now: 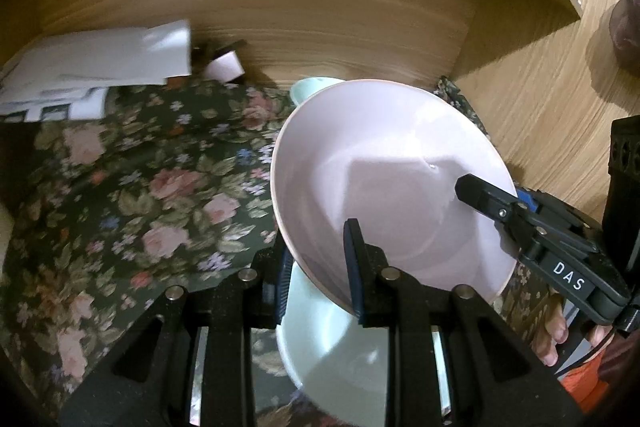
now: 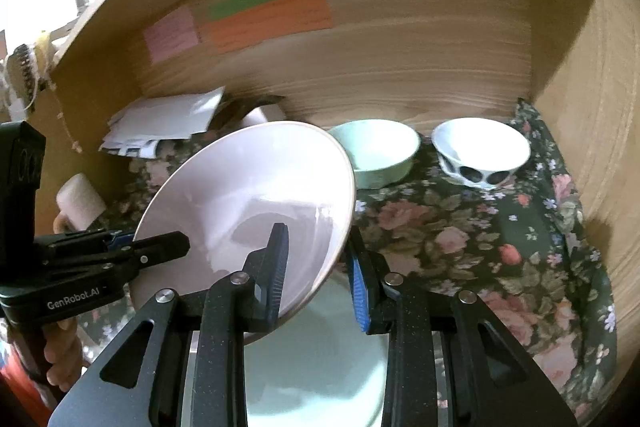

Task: Organize plates and bowls
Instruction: 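Lift the pale pink bowl with both grippers and carry it toward the plate stack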

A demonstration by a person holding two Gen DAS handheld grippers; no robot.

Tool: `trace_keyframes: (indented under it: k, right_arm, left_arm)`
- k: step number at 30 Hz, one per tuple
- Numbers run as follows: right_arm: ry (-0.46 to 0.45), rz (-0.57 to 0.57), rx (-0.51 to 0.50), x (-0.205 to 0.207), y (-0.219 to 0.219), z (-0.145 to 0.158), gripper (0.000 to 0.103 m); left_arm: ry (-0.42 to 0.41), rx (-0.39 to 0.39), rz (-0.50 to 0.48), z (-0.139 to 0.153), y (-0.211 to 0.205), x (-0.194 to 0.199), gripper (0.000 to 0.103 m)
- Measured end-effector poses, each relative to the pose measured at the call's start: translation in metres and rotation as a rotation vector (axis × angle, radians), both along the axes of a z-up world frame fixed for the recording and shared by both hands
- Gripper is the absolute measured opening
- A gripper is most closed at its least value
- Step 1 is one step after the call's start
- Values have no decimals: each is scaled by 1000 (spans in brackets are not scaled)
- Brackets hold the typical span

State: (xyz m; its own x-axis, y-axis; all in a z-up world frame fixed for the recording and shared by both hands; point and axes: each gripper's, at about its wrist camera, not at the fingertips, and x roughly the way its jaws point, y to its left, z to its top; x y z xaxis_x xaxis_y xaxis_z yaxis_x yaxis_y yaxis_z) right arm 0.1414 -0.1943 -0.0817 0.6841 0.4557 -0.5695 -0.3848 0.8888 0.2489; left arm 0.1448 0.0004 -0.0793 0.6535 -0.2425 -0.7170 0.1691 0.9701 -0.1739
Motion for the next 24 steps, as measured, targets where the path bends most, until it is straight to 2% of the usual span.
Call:
trace_keyframes:
  k: [11, 24]
  right_arm:
    - [-1, 98, 23, -19, 45, -1, 26]
    - [58, 233, 1, -31, 102, -16, 26]
  left_arm:
    - [-19, 3, 97, -1, 52, -46, 24]
    - [-8, 3, 212, -14, 104, -85, 24]
